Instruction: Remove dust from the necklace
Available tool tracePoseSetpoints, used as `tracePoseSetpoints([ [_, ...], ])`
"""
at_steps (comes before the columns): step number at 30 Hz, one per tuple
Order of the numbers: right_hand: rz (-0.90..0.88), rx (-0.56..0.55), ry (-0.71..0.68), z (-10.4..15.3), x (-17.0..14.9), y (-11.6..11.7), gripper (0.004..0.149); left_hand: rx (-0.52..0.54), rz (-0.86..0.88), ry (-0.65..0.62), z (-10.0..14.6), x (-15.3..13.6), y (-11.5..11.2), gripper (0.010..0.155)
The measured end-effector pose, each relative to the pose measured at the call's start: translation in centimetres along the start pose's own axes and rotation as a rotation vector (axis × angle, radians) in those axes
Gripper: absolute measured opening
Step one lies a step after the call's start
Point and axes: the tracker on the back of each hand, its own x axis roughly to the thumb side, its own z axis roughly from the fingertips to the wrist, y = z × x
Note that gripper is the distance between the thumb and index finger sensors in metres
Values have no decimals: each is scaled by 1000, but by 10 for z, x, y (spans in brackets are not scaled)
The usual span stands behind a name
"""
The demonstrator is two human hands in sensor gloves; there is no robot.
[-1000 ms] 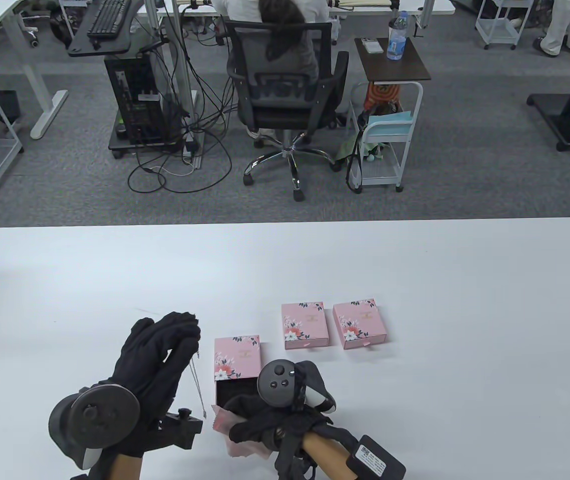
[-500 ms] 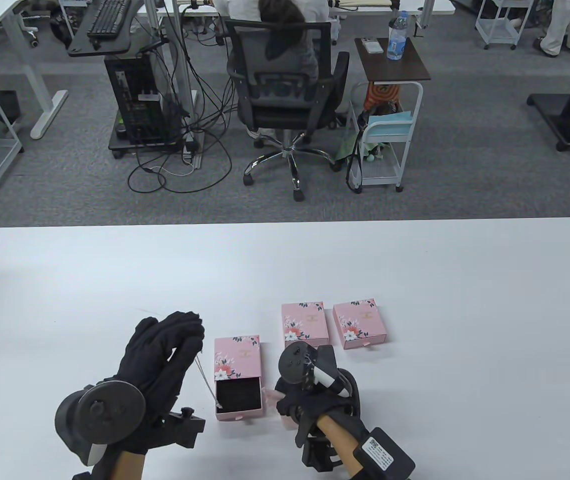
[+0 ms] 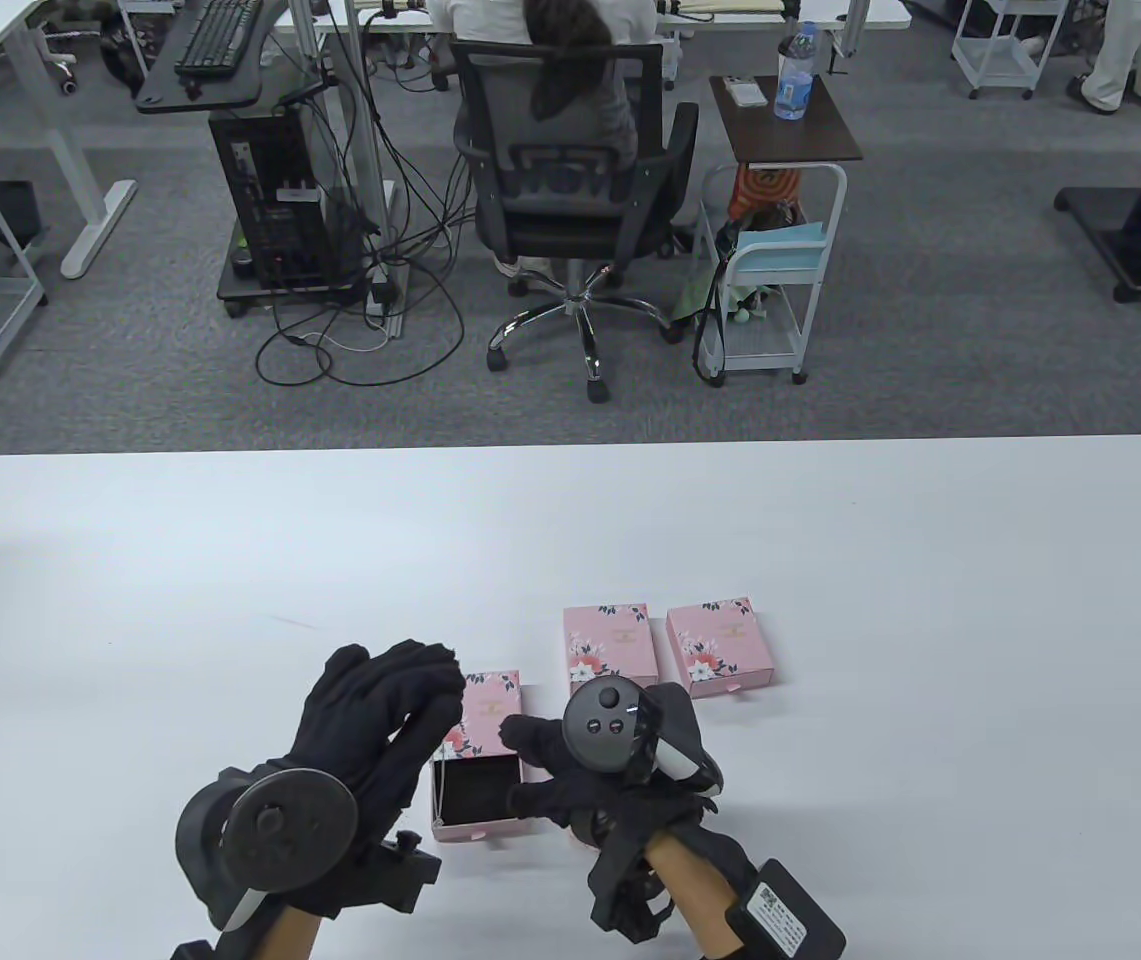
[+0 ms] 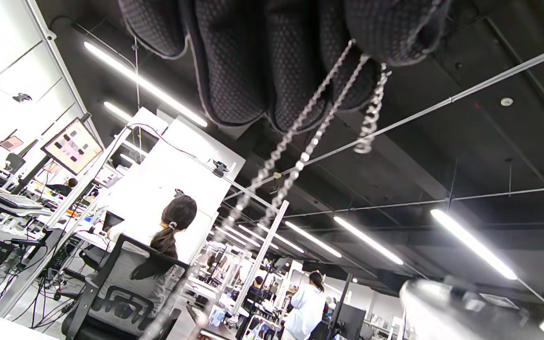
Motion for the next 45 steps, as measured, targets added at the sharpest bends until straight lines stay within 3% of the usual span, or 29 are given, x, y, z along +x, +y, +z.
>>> tracePoseSetpoints([
  [6, -1, -92, -74, 3, 12, 9, 70, -33, -10, -21, 1, 5, -9, 39],
  [11, 35, -177, -19, 0, 7, 14, 39, -35, -32, -30, 1, 7, -11, 39],
  [20, -4, -305, 37, -2, 8, -1, 38, -75, -38, 51, -5, -9, -10, 39],
  [26, -53, -357, 43, -10, 16, -13, 39, -180, -111, 119, -9, -30, -35, 39],
  [33, -72, -423, 126, -20, 9, -2, 40, -308, -250, 183, 1, -60, -79, 39],
  [37, -39, -372, 170, -27, -1, 14, 40, -441, -364, 187, 9, -75, -112, 40],
  [45, 22, -266, 226, -36, -15, 35, 41, -659, -450, 124, 22, -83, -143, 40],
])
